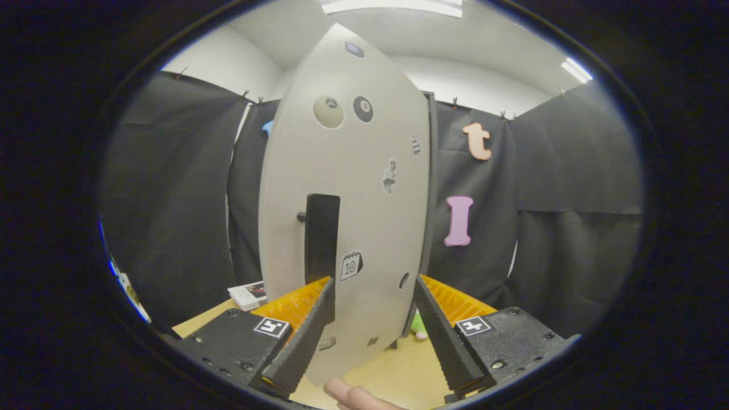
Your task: Open the shoe cabinet door, grab the shoes and put them into the shoe cabinet, then close the shoe cabinet door.
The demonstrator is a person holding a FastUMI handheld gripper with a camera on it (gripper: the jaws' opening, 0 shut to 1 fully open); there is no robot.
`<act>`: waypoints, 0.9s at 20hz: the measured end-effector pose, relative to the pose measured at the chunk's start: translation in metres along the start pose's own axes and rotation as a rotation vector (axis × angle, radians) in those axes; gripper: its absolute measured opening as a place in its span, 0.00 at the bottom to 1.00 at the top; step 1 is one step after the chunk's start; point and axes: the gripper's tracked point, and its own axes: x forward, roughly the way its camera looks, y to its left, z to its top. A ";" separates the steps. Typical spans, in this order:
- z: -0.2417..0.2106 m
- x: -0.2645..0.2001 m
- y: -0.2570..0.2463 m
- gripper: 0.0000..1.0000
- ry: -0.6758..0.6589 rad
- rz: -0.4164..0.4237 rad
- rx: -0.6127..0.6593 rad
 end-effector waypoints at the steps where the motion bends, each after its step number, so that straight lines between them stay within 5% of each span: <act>1: -0.003 0.001 0.012 0.94 0.001 0.009 -0.001; 9: -0.039 -0.028 0.048 0.99 0.028 0.017 0.011; 18: -0.057 -0.080 0.015 0.99 -0.010 -0.037 -0.010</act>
